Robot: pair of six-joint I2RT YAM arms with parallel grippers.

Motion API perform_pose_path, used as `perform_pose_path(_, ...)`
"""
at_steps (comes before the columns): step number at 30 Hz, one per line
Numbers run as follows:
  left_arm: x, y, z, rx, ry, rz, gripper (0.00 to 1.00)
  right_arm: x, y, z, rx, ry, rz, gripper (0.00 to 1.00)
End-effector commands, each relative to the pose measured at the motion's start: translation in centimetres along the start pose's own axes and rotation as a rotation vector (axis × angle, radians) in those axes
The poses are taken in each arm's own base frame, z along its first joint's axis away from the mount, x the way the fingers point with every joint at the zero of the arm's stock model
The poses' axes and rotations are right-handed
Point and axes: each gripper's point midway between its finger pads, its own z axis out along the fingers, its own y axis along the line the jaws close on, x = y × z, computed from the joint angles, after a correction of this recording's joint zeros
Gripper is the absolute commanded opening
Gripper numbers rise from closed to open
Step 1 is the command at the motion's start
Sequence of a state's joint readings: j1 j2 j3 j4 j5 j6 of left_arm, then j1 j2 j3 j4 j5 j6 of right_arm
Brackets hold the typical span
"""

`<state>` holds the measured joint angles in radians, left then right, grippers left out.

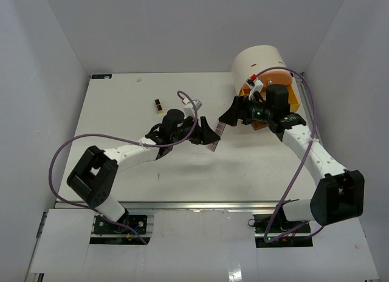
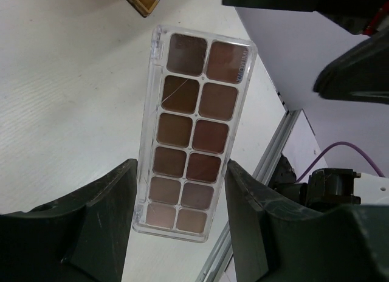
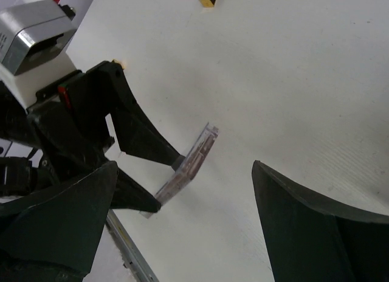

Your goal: Organize the makeup

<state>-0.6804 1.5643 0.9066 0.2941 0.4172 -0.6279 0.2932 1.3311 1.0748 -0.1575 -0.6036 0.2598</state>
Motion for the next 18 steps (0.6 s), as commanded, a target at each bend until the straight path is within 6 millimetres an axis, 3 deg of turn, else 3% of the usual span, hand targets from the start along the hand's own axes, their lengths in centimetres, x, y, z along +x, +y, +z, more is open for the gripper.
perform_pose_path(1,-3.8,-4.1,2.0,0.072,-0.110,0.057,0.11,-1.6,-0.9,0.1,0.080,-0.058,0.080,0.99)
perform_pose_path(9,-5.1,-6.0,4.2,0.061,-0.152,0.097,0.11,-0.9,-2.7,-0.7,0.196,-0.102,0.137,0.77)
perform_pose_path(15,-5.5,-6.4,5.6,0.018,-0.170,0.133,0.12,-0.9,-2.4,-1.7,0.214,-0.137,0.140,0.46)
perform_pose_path(18,-5.2,-6.6,6.3,0.005,-0.166,0.148,0.17,-1.3,-2.1,-2.2,0.193,-0.166,0.121,0.25)
